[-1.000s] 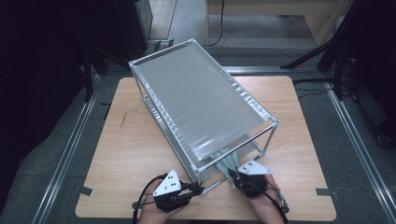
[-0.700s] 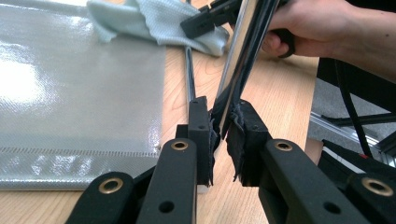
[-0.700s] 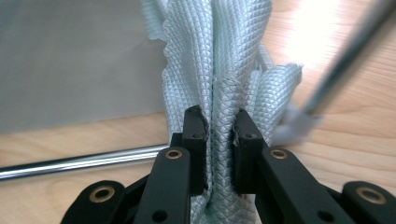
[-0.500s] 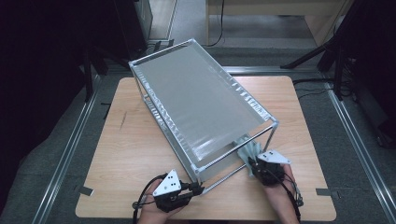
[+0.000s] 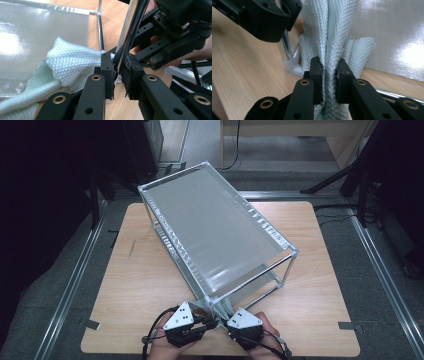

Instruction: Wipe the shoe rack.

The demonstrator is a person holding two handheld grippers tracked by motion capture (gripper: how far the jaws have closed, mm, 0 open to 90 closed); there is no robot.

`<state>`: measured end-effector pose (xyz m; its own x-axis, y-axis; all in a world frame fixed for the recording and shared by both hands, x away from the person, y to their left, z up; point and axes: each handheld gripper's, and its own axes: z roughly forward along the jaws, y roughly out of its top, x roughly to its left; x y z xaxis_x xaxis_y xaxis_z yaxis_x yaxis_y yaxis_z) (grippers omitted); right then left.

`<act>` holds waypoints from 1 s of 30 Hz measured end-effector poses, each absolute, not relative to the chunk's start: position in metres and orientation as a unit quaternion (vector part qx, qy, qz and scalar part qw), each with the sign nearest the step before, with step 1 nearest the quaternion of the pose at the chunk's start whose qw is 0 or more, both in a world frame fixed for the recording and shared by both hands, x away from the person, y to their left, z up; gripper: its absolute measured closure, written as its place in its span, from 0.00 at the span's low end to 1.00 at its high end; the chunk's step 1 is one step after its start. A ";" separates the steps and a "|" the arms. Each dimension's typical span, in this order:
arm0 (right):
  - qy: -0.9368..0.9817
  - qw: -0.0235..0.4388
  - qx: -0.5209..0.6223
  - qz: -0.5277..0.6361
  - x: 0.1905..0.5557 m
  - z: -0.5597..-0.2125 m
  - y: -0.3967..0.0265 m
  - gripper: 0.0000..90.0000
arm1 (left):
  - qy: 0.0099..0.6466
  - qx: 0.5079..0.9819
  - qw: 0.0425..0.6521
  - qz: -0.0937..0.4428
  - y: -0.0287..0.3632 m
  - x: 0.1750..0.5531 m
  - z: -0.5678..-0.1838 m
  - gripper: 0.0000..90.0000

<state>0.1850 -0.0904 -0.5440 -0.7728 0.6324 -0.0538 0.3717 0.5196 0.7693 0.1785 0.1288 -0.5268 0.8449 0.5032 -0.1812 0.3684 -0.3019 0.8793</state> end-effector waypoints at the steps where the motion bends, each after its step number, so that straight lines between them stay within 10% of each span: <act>1: 0.855 0.164 0.294 0.394 0.187 -0.544 -0.093 0.89 | 0.271 0.804 0.525 0.064 0.129 0.179 -0.527 0.89; 30: 0.694 0.274 0.595 0.299 0.248 -0.522 -0.306 0.90 | 0.306 0.793 0.518 0.094 0.150 0.185 -0.526 0.89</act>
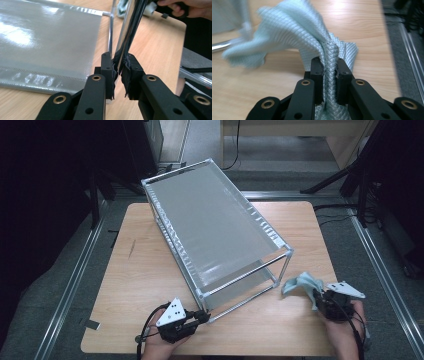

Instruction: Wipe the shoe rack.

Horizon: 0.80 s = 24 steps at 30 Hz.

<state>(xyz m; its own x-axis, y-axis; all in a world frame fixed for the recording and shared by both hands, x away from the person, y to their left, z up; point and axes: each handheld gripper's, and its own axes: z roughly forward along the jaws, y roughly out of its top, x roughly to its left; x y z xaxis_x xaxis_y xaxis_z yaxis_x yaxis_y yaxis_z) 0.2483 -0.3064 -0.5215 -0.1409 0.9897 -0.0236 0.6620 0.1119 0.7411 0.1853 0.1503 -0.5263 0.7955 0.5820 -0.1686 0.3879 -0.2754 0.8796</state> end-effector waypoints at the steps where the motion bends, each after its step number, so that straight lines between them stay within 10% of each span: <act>1: 0.683 0.277 0.605 0.301 0.248 -0.520 -0.311 0.90 | 0.308 0.792 0.518 0.096 0.152 0.186 -0.526 0.89; 6: 0.643 0.273 0.633 0.333 0.250 -0.519 -0.319 0.88 | 0.316 0.789 0.518 0.100 0.158 0.187 -0.526 0.89; 11: 0.672 0.248 0.594 0.368 0.253 -0.521 -0.304 0.54 | 0.319 0.787 0.517 0.103 0.161 0.187 -0.526 0.89; 24: 0.716 0.244 0.498 0.424 0.270 -0.492 -0.229 0.69 | 0.315 0.790 0.518 0.094 0.154 0.185 -0.526 0.89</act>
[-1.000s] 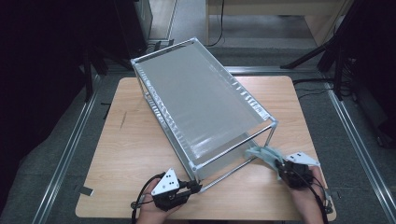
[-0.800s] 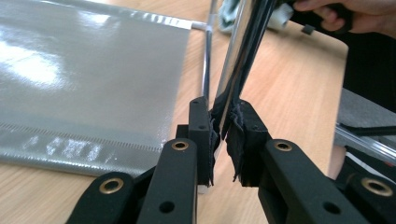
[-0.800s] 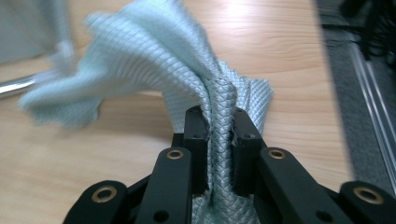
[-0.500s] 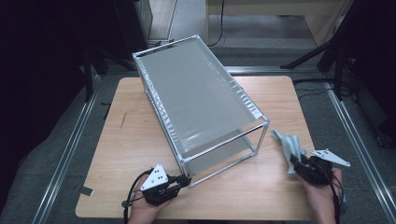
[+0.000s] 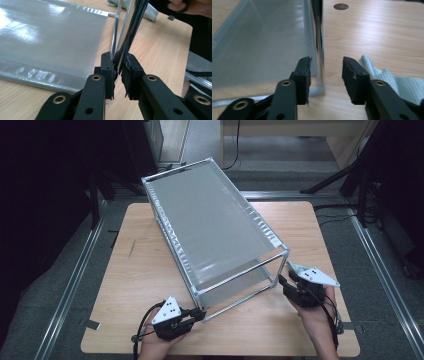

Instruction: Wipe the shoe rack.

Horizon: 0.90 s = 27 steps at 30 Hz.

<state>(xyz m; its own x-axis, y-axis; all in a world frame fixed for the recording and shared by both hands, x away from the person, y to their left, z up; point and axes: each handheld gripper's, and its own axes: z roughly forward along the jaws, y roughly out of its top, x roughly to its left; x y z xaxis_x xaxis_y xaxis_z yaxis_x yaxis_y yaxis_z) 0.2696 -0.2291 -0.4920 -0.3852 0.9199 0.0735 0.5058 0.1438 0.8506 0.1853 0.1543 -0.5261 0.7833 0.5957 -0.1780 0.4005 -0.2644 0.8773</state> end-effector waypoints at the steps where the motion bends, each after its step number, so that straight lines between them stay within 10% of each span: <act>1: 0.714 0.238 0.504 0.424 0.274 -0.493 -0.228 0.71 | 0.314 0.790 0.517 0.093 0.153 0.185 -0.526 0.89; 7: 0.718 0.246 0.500 0.417 0.288 -0.493 -0.221 0.90 | 0.310 0.792 0.519 0.085 0.143 0.183 -0.526 0.89; 24: 0.730 0.248 0.492 0.404 0.364 -0.489 -0.200 0.90 | 0.298 0.793 0.528 0.055 0.076 0.184 -0.527 0.87; 27: 0.723 0.222 0.501 0.421 0.374 -0.489 -0.203 0.77 | 0.293 0.795 0.528 0.050 0.063 0.186 -0.527 0.87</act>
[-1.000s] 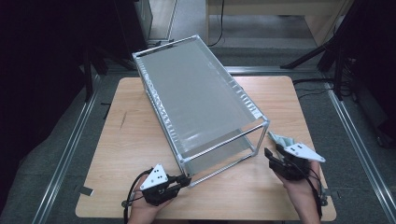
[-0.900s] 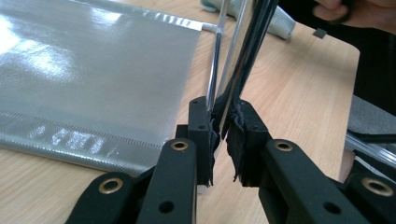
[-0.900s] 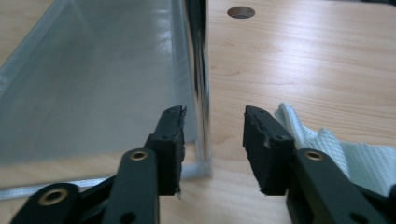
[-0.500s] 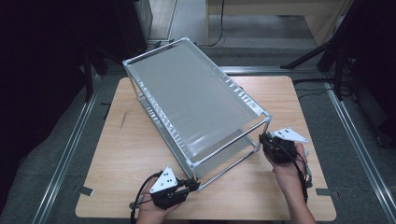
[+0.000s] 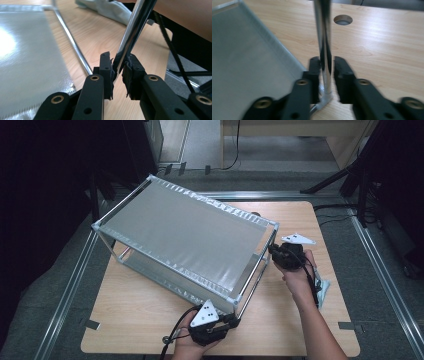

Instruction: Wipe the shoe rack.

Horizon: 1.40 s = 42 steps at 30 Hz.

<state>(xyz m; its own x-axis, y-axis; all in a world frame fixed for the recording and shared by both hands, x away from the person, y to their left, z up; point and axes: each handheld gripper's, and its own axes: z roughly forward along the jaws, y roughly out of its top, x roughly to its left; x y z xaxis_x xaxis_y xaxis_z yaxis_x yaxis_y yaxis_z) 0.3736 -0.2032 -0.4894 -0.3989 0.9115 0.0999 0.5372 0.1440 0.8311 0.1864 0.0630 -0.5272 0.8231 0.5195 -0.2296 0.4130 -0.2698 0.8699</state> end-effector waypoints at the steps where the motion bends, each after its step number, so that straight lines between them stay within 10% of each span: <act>1: 0.718 0.219 0.506 0.425 0.374 -0.489 -0.206 0.72 | 0.296 0.793 0.530 0.046 0.058 0.188 -0.527 0.87; 20: 0.766 0.201 0.400 0.462 0.224 -0.490 -0.186 0.52 | 0.326 0.766 0.550 0.057 0.097 0.202 -0.515 0.65; 37: 0.784 0.160 0.354 0.485 0.186 -0.509 -0.160 0.50 | 0.461 0.696 0.530 0.152 0.215 0.203 -0.533 0.63; 42: 0.783 0.176 0.345 0.487 0.187 -0.510 -0.137 0.63 | 0.478 0.684 0.526 0.163 0.237 0.203 -0.534 0.61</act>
<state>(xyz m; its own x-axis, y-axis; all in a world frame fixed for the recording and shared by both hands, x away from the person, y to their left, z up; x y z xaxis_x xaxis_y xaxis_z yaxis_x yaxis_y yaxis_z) 0.1869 -0.1368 -0.5096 -0.6997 0.7118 0.0611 0.3695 0.2874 0.8837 0.2031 0.2365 -0.5335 0.4900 0.8255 -0.2802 0.4828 0.0106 0.8757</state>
